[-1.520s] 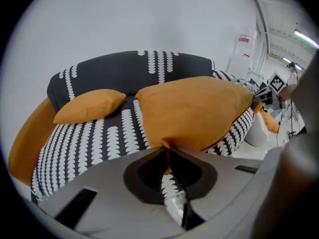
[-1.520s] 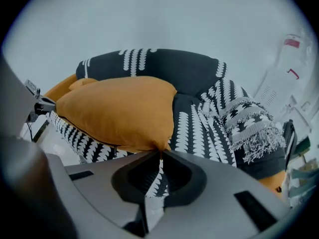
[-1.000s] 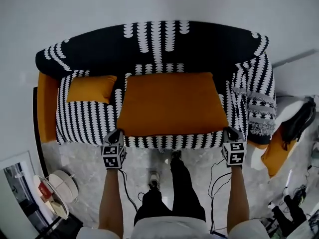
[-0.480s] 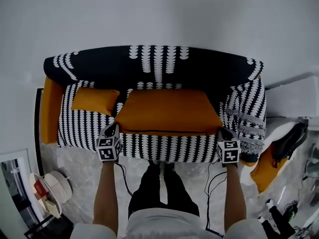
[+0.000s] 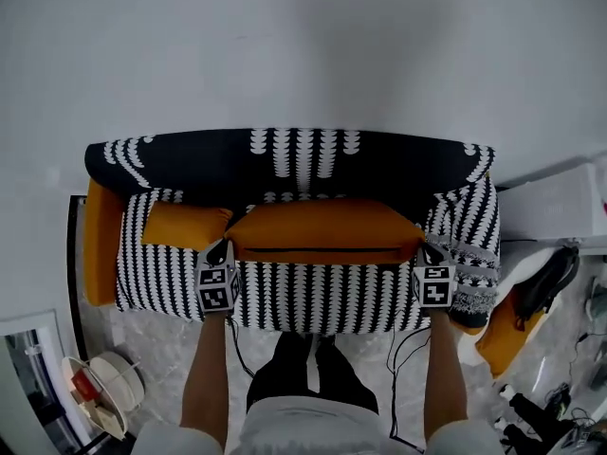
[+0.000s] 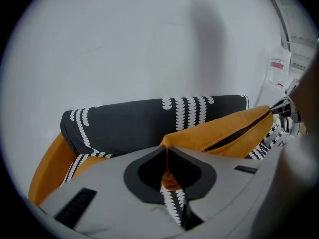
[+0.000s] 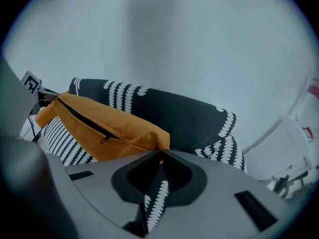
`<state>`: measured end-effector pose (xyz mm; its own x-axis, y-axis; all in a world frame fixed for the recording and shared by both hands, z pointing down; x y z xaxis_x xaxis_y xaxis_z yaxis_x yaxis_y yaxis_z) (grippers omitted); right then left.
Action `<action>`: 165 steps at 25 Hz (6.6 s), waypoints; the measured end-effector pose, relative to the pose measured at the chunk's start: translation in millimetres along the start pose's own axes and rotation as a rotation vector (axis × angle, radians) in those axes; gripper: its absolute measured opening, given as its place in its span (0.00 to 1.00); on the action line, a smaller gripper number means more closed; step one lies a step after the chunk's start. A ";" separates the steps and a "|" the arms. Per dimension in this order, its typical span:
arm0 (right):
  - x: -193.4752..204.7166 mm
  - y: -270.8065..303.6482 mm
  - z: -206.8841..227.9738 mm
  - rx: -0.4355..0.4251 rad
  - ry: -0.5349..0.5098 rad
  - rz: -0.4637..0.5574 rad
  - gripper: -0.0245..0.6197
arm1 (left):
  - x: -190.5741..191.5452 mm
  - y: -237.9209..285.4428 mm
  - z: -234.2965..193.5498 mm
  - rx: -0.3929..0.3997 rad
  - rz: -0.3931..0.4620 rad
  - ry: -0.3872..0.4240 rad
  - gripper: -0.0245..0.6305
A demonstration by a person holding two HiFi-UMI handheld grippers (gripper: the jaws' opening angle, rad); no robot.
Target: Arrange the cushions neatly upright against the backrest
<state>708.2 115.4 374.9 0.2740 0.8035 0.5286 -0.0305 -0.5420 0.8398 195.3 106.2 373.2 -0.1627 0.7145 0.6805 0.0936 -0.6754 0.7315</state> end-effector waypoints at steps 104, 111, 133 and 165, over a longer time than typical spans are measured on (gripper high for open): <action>13.7 -354.3 -240.1 -0.095 -0.011 0.526 0.04 | 19.4 -372.3 -31.1 0.071 0.495 0.139 0.06; -20.2 -331.3 -286.9 -0.141 -0.083 0.509 0.04 | 33.8 -360.3 -85.3 0.030 0.465 0.077 0.06; -149.3 -180.0 -479.5 -0.237 -0.120 0.313 0.04 | 41.6 -235.1 -324.6 0.047 0.262 0.048 0.06; -93.5 50.7 -564.4 -0.288 -0.017 -0.113 0.17 | 128.5 -18.7 -416.3 0.231 -0.060 0.052 0.21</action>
<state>138.5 151.8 438.1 0.3073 0.8492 0.4295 -0.2691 -0.3554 0.8952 -236.2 134.5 429.1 -0.2242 0.7380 0.6365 0.3034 -0.5678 0.7652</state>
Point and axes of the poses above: the fingertips, and each gripper's own axes: y forward along the fingers, z to its right, x out of its underside, the point moved 5 cm from there along -y, backward along the fingers, and after that the axes turned 1 degree about -x, right-handed, at the moved point
